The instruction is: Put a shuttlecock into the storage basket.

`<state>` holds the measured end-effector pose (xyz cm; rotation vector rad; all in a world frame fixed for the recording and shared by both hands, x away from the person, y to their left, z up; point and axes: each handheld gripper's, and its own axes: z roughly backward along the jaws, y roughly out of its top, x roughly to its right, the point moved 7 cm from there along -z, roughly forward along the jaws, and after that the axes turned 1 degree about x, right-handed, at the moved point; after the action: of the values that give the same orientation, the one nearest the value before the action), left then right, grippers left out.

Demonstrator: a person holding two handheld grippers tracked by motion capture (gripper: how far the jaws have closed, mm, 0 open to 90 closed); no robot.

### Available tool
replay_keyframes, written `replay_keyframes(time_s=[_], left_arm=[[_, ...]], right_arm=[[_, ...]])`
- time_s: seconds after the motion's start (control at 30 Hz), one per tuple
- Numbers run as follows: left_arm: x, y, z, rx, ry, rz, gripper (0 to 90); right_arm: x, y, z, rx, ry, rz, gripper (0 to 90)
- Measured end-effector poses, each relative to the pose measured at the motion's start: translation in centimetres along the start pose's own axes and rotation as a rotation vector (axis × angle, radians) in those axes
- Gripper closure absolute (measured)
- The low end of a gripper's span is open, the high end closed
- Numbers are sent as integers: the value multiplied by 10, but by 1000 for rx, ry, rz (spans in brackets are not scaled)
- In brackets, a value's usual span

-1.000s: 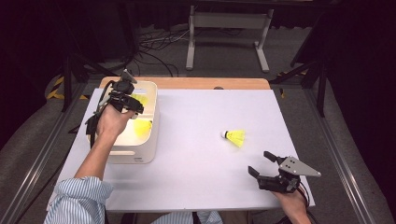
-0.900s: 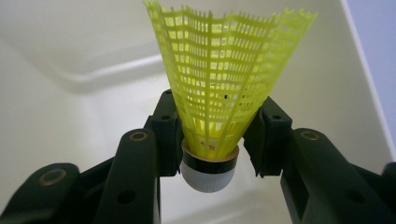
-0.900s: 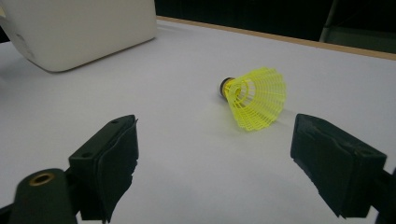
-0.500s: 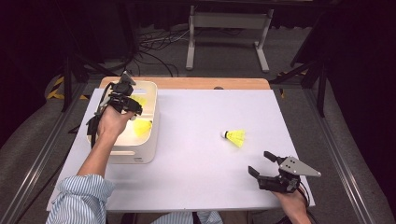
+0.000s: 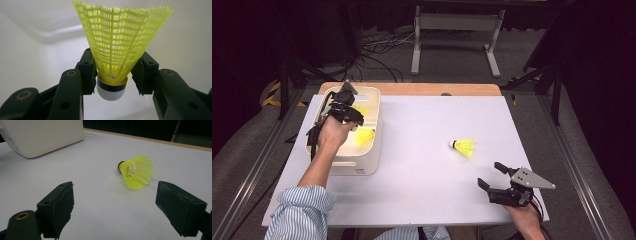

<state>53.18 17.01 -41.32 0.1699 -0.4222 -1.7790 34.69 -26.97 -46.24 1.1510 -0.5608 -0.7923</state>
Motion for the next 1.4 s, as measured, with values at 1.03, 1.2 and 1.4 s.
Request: replay_keyframes(time_s=[1.03,1.2,1.4], left_arm=[[-14,-5,0,12,66,42,338],[-9,-7,5,20,44,24,339],[-3,-7,10,27,32,10,339]], right_arm=[[0,0,0,0,-1,1,158],[0,0,0,0,-1,1,158],[0,0,0,-1,-2,0,158]])
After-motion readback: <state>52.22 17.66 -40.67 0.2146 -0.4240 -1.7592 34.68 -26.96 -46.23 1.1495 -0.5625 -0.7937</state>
